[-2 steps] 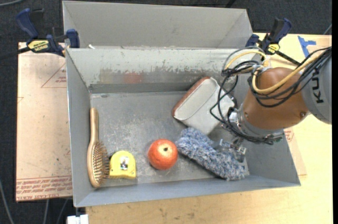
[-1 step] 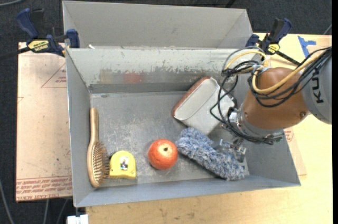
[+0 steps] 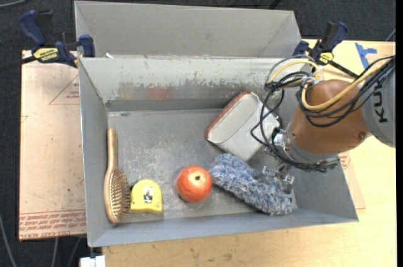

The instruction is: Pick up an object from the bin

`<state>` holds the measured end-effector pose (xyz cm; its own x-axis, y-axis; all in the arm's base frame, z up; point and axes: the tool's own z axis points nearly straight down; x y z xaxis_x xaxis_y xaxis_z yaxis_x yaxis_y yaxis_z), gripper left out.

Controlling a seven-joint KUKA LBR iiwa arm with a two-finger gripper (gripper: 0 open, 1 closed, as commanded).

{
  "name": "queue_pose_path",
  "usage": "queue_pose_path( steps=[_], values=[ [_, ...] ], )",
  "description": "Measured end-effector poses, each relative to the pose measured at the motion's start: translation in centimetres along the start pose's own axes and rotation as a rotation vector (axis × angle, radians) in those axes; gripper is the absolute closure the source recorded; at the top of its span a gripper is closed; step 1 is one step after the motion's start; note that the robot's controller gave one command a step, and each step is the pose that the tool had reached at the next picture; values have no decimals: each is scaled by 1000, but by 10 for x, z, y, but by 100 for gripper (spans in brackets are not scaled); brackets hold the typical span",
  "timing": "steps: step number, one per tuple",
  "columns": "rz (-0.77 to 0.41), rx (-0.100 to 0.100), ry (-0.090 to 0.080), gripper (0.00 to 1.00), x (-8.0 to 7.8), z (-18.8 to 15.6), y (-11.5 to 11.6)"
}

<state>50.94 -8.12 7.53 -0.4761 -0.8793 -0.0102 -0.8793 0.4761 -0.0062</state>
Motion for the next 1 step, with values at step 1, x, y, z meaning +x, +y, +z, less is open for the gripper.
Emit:
queue_pose_path(
  steps=[1],
  values=[
    [1,-6,2,100,0,-20,2]
  ],
)
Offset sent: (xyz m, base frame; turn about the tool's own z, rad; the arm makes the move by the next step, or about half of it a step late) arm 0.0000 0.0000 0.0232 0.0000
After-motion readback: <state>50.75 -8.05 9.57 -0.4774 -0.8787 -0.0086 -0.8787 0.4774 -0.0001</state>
